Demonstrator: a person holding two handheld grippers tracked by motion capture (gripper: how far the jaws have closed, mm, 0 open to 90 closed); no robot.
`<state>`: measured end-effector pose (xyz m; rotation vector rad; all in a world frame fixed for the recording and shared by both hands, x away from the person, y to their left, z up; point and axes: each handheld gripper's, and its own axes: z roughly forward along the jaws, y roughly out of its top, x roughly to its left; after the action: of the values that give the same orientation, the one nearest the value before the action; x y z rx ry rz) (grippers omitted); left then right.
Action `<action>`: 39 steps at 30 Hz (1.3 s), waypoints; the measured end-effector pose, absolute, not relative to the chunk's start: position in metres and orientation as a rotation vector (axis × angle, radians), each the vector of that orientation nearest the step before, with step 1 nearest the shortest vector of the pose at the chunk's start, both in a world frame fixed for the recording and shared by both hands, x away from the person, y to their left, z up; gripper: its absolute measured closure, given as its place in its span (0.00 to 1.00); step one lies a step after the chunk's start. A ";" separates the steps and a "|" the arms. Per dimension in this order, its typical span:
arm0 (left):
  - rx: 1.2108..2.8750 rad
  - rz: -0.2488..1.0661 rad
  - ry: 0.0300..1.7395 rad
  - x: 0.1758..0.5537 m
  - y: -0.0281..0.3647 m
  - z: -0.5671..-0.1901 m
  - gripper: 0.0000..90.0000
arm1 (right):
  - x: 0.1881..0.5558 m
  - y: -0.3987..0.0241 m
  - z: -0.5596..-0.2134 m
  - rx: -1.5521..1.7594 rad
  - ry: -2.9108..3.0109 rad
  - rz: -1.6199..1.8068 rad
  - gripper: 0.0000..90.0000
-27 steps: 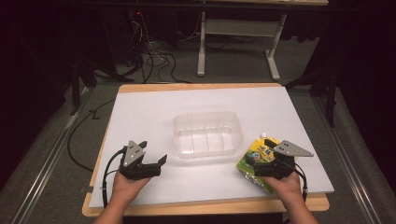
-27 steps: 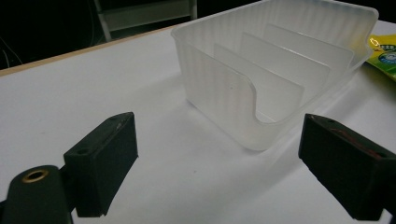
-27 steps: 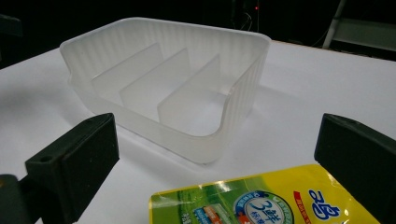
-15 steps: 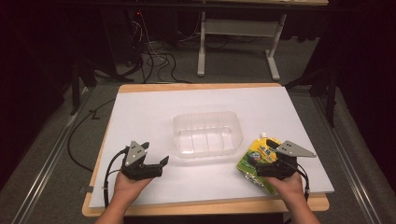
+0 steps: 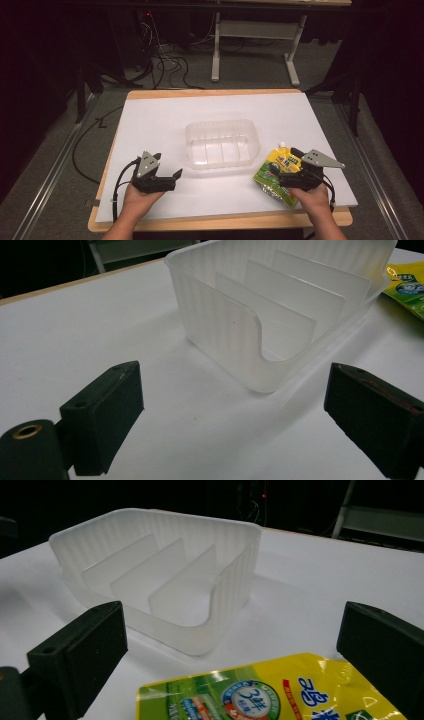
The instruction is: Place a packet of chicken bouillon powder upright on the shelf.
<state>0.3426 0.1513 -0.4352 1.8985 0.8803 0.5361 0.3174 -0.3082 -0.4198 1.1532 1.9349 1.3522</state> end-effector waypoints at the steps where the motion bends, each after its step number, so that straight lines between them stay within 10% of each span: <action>1: 1.898 0.536 0.880 0.343 0.151 -0.435 0.10 | 0.318 -0.310 -0.420 1.165 1.930 1.348 0.00; 39: 1.939 0.529 0.851 0.344 0.146 -0.441 0.14 | 0.335 -0.415 -0.455 1.581 1.763 1.240 0.17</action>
<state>0.3438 0.1459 -0.4411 1.9387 0.8505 0.5287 0.3351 -0.4152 -0.4552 1.5814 1.7626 1.2404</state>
